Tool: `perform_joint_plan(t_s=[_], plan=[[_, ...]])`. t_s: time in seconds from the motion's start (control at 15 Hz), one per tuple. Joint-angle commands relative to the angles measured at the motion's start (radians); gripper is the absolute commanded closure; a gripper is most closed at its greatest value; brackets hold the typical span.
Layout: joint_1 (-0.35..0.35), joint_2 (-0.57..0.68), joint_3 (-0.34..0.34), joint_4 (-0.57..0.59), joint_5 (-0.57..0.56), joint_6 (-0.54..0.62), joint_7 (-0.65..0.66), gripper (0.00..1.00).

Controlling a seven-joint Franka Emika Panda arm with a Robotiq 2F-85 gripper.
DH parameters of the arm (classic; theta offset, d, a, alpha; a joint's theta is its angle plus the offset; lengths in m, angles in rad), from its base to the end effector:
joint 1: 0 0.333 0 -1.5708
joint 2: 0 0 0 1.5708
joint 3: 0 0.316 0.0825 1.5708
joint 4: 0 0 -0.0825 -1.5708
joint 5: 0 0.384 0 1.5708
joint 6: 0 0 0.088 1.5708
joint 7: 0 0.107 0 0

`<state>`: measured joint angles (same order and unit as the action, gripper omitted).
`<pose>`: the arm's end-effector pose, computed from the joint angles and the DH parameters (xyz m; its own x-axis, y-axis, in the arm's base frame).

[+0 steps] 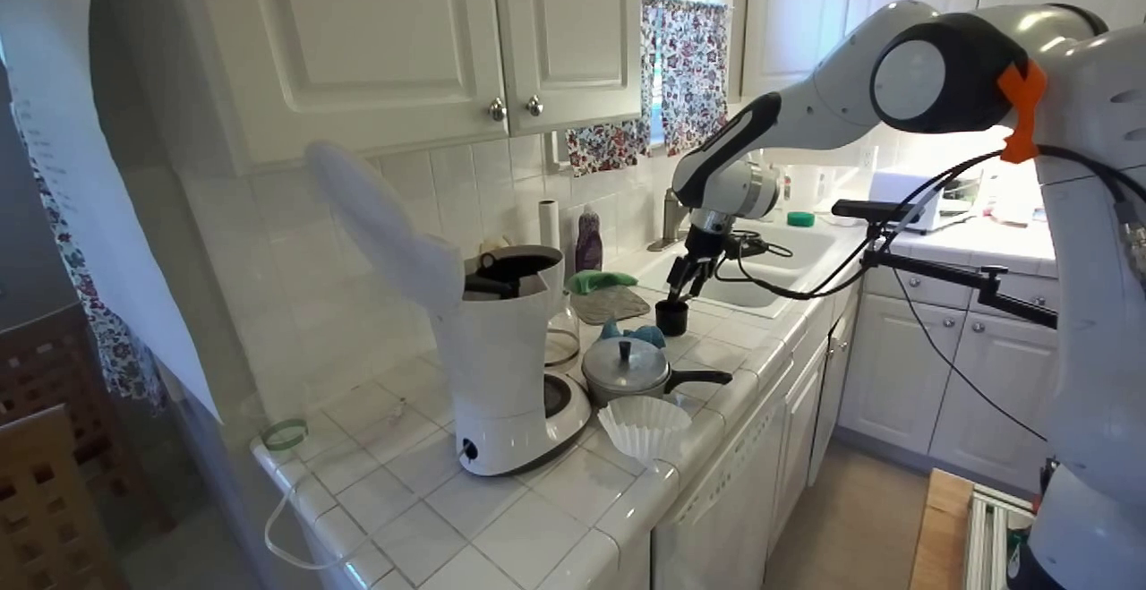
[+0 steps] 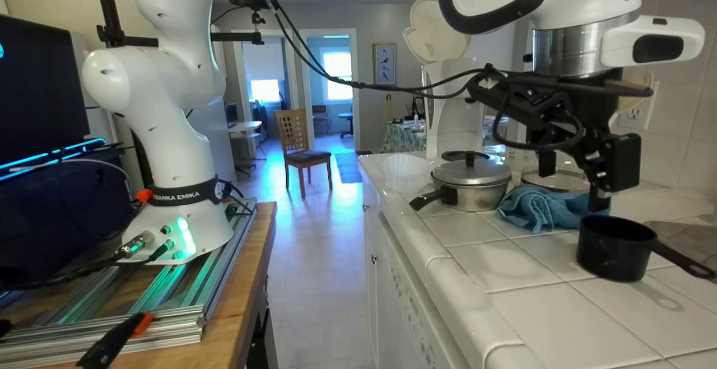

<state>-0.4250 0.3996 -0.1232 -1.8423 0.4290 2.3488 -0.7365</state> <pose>0.5615 -0.3290 0.3233 0.9643 -0.1024 0.2442 -0.0641 -0.9850 -0.1601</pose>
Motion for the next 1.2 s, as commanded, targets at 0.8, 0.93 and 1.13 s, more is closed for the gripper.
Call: perform_joint_plan(t_s=[0.8,0.93,1.13], plan=[[-0.01,0.101,0.036,0.104,-0.03,0.034,0.03,0.0],[-0.01,0.104,0.036,0.106,-0.033,0.035,0.031,0.07],[-0.011,0.107,0.038,0.108,-0.035,0.036,0.024,0.33]])
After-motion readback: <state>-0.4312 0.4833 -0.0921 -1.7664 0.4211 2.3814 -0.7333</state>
